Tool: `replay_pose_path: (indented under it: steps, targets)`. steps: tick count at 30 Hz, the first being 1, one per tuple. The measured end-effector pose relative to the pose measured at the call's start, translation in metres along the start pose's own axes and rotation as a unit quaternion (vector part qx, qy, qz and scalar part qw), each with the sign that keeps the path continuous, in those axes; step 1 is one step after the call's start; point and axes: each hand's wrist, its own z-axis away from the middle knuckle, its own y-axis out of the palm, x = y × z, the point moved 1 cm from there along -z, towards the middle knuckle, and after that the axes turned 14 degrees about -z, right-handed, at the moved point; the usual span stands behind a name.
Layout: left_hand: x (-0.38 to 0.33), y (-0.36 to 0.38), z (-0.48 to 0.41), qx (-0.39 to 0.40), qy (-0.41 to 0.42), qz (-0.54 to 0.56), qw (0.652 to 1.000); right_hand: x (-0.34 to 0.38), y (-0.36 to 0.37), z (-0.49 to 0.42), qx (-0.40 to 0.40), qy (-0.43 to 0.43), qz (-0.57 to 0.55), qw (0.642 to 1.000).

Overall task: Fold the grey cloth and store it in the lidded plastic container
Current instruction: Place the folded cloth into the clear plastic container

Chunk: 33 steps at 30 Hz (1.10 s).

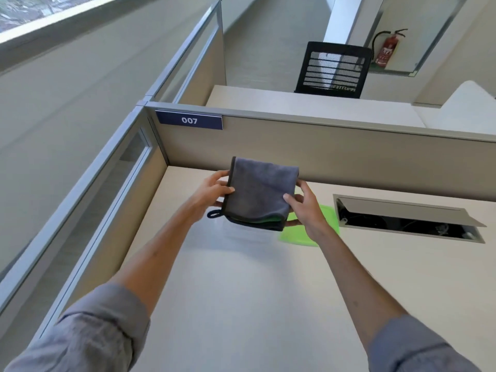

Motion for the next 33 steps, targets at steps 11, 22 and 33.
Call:
replay_pose_path:
  steps: [11, 22, 33]
  targets:
    - [0.031, 0.015, -0.044, -0.080, -0.005, -0.108, 0.991, -0.017, 0.015, -0.046, -0.012, 0.082, 0.098, 0.992]
    - [0.074, 0.034, -0.040, -0.102, 0.081, -0.428, 0.894, -0.048, 0.016, -0.034, -0.070, -0.024, 0.403, 0.912]
    - [0.075, 0.031, -0.030, -0.247, 0.080, -0.371, 0.892, -0.064, 0.013, -0.011, -0.135, -0.102, 0.367, 0.915]
